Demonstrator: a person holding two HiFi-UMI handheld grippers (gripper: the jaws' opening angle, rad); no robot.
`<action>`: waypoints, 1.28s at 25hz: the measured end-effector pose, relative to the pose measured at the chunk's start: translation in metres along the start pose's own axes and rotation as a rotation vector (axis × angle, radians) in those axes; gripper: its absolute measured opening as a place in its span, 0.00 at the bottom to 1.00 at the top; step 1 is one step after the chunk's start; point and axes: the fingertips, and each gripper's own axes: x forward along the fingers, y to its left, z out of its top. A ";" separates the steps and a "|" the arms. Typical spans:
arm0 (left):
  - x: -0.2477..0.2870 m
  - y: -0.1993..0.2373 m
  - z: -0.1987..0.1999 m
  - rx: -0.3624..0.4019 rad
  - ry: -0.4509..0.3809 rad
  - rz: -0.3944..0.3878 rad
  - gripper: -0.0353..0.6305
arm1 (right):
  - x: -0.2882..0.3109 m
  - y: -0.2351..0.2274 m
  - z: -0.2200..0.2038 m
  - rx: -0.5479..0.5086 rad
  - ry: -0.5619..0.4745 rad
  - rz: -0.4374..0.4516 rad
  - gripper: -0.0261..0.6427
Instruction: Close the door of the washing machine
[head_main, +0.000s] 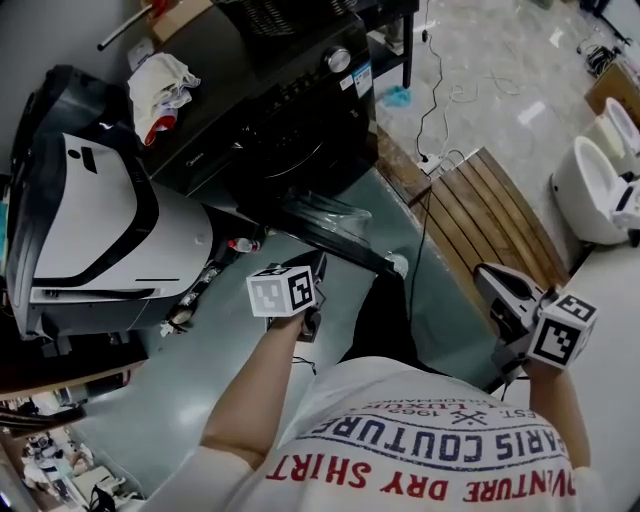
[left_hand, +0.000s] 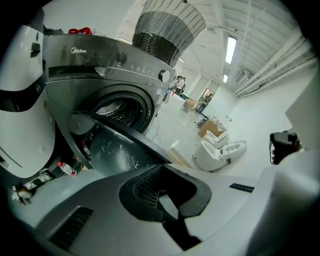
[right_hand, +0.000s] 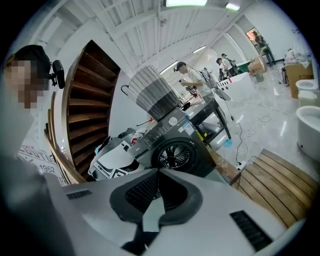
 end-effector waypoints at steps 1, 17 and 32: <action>0.004 -0.001 0.004 0.002 -0.003 -0.001 0.09 | 0.000 -0.002 0.002 0.000 -0.003 -0.004 0.07; 0.061 -0.016 0.077 0.059 -0.020 0.039 0.09 | 0.024 -0.056 0.063 0.035 0.003 -0.030 0.07; 0.110 0.000 0.134 0.028 0.034 0.066 0.09 | 0.113 -0.086 0.145 -0.016 0.086 0.023 0.07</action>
